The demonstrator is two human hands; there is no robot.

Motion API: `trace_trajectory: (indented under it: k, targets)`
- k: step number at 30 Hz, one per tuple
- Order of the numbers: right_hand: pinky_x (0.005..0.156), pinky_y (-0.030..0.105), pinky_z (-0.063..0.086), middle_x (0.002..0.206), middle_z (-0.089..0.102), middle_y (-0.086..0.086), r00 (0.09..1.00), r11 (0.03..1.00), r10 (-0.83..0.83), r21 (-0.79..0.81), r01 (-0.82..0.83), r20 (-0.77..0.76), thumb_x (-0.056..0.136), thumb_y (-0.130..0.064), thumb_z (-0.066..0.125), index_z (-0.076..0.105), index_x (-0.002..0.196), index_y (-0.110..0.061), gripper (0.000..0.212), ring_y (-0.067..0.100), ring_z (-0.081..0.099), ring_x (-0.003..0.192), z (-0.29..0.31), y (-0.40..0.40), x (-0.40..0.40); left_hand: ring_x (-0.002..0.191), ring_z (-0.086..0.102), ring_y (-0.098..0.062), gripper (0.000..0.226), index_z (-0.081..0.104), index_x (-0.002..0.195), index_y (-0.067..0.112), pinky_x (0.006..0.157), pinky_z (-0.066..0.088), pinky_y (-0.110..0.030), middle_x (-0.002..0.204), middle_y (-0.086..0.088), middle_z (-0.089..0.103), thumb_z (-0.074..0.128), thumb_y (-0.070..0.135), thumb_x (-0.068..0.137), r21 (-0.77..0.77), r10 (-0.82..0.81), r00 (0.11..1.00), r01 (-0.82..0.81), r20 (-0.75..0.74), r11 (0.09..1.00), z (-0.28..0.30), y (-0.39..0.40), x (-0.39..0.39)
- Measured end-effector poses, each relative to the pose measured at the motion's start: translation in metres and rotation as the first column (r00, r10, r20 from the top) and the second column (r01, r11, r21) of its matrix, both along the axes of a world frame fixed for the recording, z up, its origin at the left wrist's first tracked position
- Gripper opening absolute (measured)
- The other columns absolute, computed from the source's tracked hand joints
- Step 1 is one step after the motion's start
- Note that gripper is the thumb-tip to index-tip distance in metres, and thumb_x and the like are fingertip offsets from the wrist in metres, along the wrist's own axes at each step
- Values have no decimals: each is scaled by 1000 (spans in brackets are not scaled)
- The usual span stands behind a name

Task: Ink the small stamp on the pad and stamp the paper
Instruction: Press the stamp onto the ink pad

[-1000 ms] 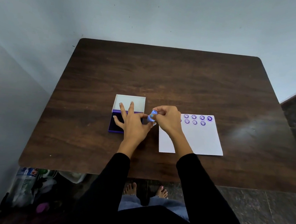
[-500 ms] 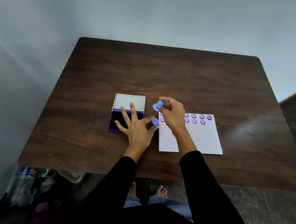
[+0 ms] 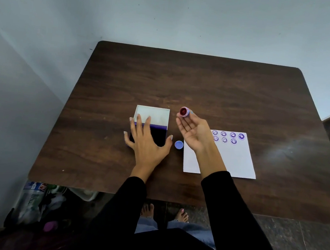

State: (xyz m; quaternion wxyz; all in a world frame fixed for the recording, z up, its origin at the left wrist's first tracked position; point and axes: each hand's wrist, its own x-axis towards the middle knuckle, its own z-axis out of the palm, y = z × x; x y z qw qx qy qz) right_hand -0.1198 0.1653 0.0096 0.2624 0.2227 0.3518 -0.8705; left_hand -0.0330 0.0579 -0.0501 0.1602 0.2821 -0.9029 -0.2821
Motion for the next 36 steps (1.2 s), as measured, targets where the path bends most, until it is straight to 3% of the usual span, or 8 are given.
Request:
trace_trajectory:
  k: [5,10,16,22,30,33,35,36]
  targets:
    - [90,37,50,72,74,15,995,990,6,-140,8,102,93,-4,50,63,89,3,15,25,66,89,1,-15,3,148,6,-27,124,15,148,6,116,4,-51,159,-14,16,52,83,59,-41,84,987,-79,140,996,-13,-15,21]
    - [84,33,55,69,74,12,988,994,76,-92,-64,132,92,-8,54,63,96,1,13,21,66,86,-3,-34,11,148,4,-26,144,8,149,3,117,1,-46,159,-15,12,37,99,45,-62,115,965,-103,237,993,-23,-23,43]
    - [76,29,58,87,70,10,982,989,88,-130,-66,165,83,-21,69,65,98,-1,25,18,67,86,-5,-36,16,148,8,-27,144,13,148,2,116,-2,-42,158,-15,17,31,100,44,-91,94,959,-72,267,993,-25,-22,41]
    - [62,28,62,79,76,15,982,992,63,-118,-42,179,82,-15,70,65,104,-1,26,22,74,75,-7,-36,19,147,12,-26,142,20,147,3,116,1,-41,157,-15,20,31,101,45,-95,111,959,-88,263,992,-26,-22,37]
    - [70,31,62,107,67,21,985,995,100,-26,-97,143,86,-6,63,58,117,1,31,27,68,94,-12,-40,17,148,11,-27,143,21,146,2,117,2,-41,157,-17,20,29,101,43,-79,117,964,-101,240,992,-25,-22,36]
    - [69,29,59,111,65,20,993,988,100,116,-106,61,91,-2,55,58,115,-1,24,24,67,92,-17,-45,18,148,9,-26,143,20,147,3,117,2,-41,158,-15,18,28,101,42,-71,112,963,-98,243,993,-24,-22,36]
    - [77,30,57,112,65,17,988,924,131,370,-92,-83,91,-4,56,60,114,-3,23,22,66,95,-23,-50,19,148,9,-26,143,22,146,3,118,2,-42,158,-16,19,30,101,42,-72,115,965,-101,234,992,-25,-22,37]
    - [81,31,57,114,66,15,968,843,182,534,-62,-175,91,-6,59,61,115,-4,25,21,66,98,-26,-51,21,148,10,-26,143,23,146,2,118,3,-42,157,-16,19,30,101,42,-73,117,967,-103,227,992,-24,-22,37]
